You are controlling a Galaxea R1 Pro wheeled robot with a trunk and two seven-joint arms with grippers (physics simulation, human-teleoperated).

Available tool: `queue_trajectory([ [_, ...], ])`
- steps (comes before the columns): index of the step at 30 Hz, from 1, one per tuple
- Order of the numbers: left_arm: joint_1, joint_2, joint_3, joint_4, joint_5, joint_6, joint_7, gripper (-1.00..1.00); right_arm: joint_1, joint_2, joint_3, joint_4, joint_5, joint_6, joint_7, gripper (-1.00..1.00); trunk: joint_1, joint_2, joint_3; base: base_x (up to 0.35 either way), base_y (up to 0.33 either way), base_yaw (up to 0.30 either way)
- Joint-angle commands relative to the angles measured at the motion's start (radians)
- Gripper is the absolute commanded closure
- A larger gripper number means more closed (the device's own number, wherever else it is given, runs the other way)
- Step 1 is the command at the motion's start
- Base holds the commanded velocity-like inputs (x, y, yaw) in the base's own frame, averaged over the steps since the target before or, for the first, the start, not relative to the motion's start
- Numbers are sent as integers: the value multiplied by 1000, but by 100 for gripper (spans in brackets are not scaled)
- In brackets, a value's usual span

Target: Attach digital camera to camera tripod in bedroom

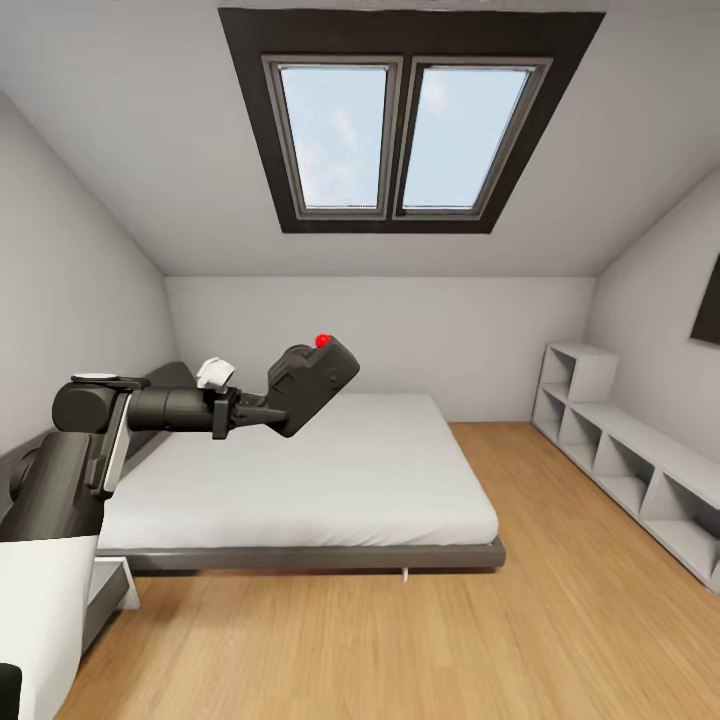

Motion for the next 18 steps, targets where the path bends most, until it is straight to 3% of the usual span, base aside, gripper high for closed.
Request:
queue_trajectory([
  [1,-1,0,1,0,-8,10,-8,100,3,0,7,4,-1,-6,-2,-100,-4,6,2,0,0,0],
  [11,-1,10,6,0,-8,10,-8,100,32,2,4,4,-14,-60,-1,-100,-42,76,33,0,0,0],
  [18,-1,13,6,0,-8,10,-8,100,34,2,0,4,-70,-69,-1,-100,-69,125,55,0,0,0],
])
